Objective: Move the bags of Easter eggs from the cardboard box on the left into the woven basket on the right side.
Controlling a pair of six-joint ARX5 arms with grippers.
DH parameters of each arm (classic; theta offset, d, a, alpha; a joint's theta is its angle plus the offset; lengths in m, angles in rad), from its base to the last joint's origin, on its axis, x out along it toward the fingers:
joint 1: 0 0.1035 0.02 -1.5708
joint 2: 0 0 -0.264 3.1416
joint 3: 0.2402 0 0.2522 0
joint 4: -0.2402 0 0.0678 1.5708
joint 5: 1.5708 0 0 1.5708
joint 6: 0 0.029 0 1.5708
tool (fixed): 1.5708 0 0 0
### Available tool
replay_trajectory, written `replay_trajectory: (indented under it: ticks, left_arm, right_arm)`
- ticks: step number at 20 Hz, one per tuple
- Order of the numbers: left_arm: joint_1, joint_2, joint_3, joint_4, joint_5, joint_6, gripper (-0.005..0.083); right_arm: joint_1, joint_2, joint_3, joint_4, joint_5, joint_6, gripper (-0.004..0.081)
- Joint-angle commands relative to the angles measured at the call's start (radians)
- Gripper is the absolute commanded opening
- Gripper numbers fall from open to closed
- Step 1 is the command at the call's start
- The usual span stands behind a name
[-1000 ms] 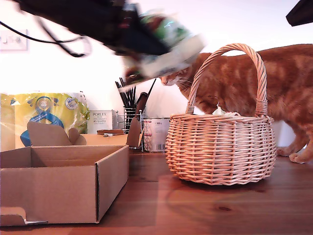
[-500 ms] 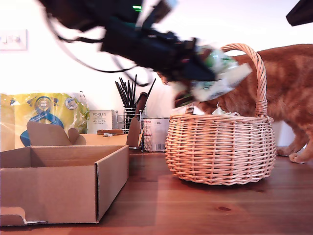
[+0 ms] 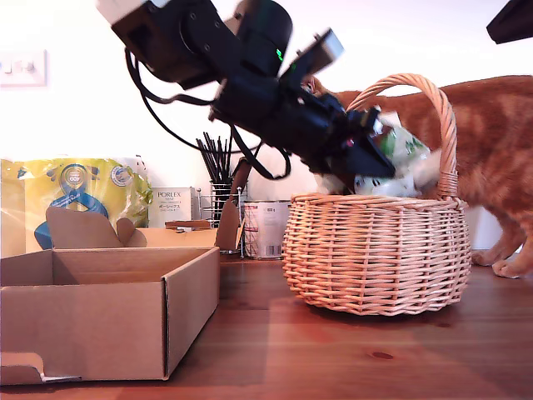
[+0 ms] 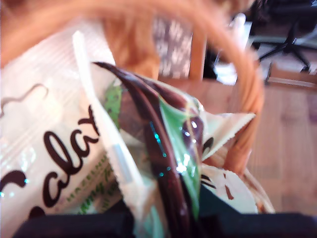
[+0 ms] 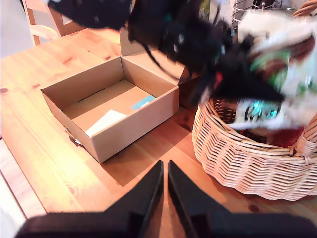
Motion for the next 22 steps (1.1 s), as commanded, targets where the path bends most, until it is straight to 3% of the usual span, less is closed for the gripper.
replay_trajectory:
  ticks: [1, 3, 7, 9, 14, 22]
  left_arm:
    - [-0.003, 0.019, 0.014, 0.015, -0.011, -0.003, 0.0024]
    - [-0.003, 0.019, 0.014, 0.017, -0.019, -0.003, 0.0041]
    - [-0.006, 0.019, 0.014, 0.018, -0.02, -0.003, 0.032]
    - [-0.011, 0.019, 0.014, 0.021, -0.013, -0.002, 0.0366]
    - [-0.011, -0.032, 0.016, -0.026, 0.004, -0.002, 0.039]
    - [0.012, -0.166, 0.016, -0.225, -0.08, 0.055, 0.039]
  right_arm:
    - [0.008, 0.006, 0.011, 0.01, -0.002, 0.0, -0.0012]
    - [0.008, 0.006, 0.011, 0.01, -0.003, 0.0, -0.0012]
    - [0.008, 0.006, 0.011, 0.01, -0.01, 0.0, -0.0012]
    - [0.008, 0.006, 0.011, 0.011, -0.01, 0.0, -0.0012]
    - [0.008, 0.006, 0.011, 0.017, -0.01, 0.0, -0.0012]
    - [0.008, 0.006, 0.011, 0.017, -0.01, 0.0, -0.0012]
